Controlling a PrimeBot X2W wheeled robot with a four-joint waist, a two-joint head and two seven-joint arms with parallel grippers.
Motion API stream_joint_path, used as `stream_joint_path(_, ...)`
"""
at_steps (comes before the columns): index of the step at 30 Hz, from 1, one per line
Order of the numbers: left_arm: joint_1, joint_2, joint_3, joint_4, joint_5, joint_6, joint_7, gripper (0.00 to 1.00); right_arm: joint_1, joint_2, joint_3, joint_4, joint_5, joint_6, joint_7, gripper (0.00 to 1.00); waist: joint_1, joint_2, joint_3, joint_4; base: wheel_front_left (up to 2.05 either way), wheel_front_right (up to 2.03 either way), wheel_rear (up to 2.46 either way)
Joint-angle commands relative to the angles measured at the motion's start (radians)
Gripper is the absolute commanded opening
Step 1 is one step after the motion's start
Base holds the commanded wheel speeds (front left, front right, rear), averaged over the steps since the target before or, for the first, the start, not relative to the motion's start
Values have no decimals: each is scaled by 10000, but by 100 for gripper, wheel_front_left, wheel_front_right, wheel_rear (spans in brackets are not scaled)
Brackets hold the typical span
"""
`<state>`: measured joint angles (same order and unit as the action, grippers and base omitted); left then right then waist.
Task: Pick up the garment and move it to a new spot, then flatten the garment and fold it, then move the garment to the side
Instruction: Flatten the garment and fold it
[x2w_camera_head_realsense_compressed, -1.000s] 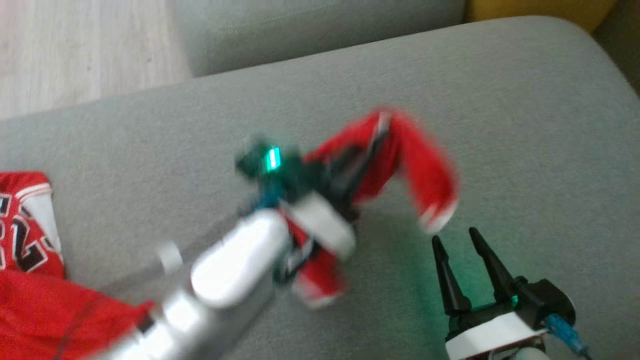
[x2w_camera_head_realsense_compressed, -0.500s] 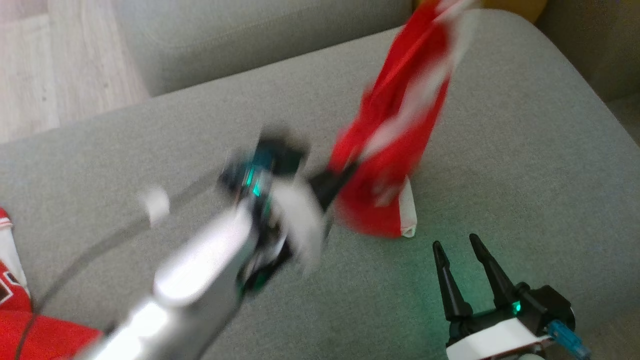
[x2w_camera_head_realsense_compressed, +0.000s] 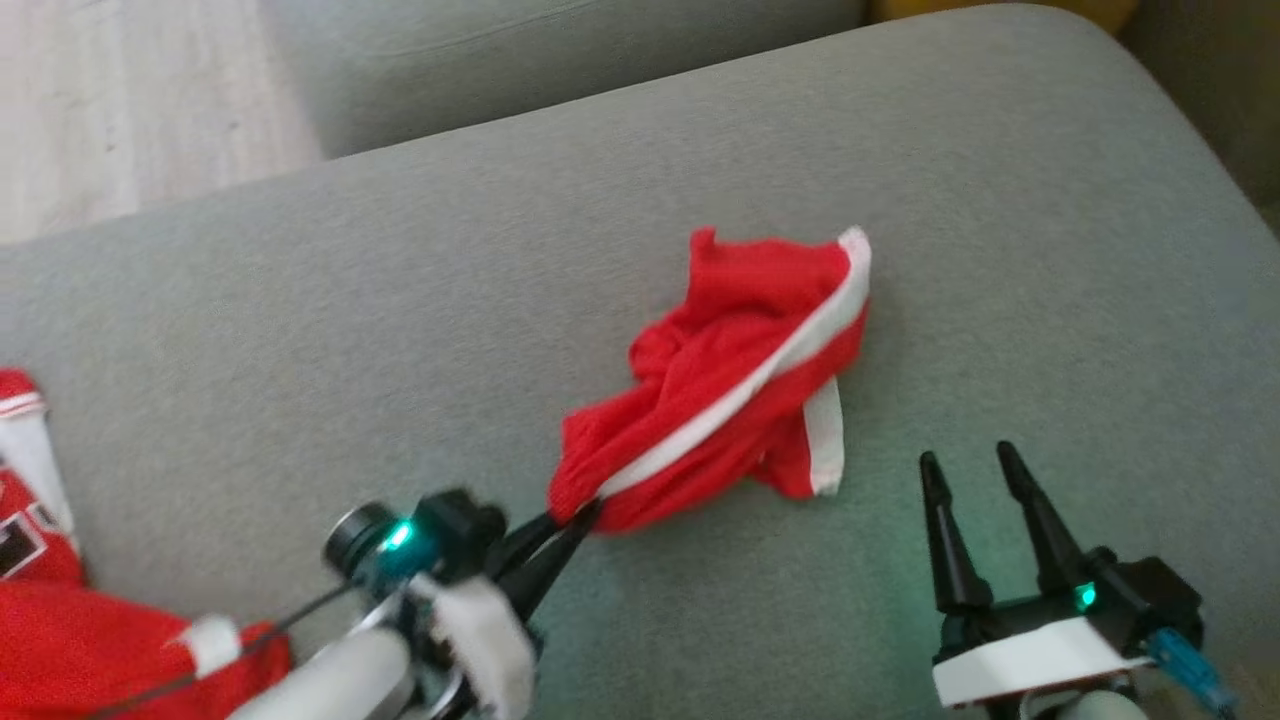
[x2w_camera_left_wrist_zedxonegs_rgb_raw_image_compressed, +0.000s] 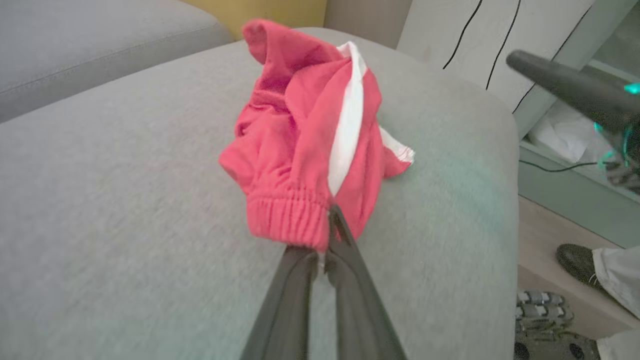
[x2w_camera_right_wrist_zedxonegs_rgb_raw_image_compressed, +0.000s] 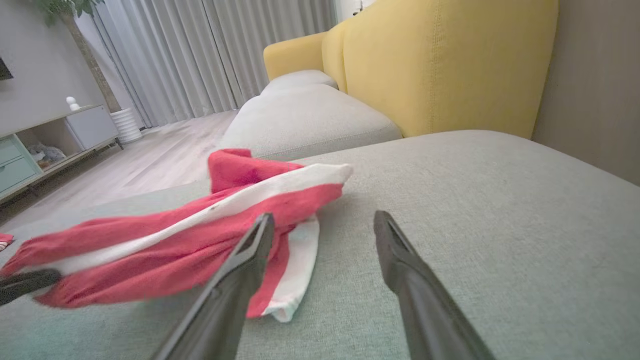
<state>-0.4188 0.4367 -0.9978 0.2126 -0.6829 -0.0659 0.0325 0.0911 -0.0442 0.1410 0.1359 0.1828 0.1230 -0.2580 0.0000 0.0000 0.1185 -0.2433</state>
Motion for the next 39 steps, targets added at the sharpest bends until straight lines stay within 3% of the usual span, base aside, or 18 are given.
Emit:
stream_joint_path(1,-189,566,408,-539,157,168,-125,0,-333,-60,105,-377,-132,77,-38,100,0,0,58,309,0,0,0)
stream_joint_path(7,-355,2028,858,-1536,603,437,-224,0,-557,-121,-195,-231,-561,77,-38,100,0,0,213,1172,0,0,0)
stream_joint_path(11,-867,2387,1283,-1268,821,543,-550,0,-936,-487,-62,130,-56,77,-38,100,0,0,388,1509,0,0,0)
stream_joint_path(17,-1853,2259,1681,-45,1088,554,-1045,0,-1576,-1580,1327,1172,806,77,-38,100,0,0,701,1821,0,0,0)
stream_joint_path(24,-2687,1743,1653,1117,1219,241,-1374,0,-2161,-2313,3096,1714,972,77,-38,100,0,0,924,1950,0,0,0)
stream_joint_path(36,-3144,1506,1497,1746,1273,4,-1593,0,-3036,-2262,4160,2439,299,77,-38,100,0,0,1180,1975,0,0,0)
stream_joint_path(37,-3162,1500,1485,1751,1270,-8,-1599,0,-3087,-2253,4218,2503,288,77,-38,87,0,0,1191,1981,0,0,0)
stream_joint_path(38,-3176,1490,1470,1752,1267,-19,-1601,0,-3129,-2264,4313,2603,262,77,-38,67,0,0,1199,1993,0,0,0)
stream_joint_path(39,-3176,1490,1470,1752,1267,-19,-1601,0,-3129,-2264,4313,2603,262,77,-38,67,0,0,1199,1993,0,0,0)
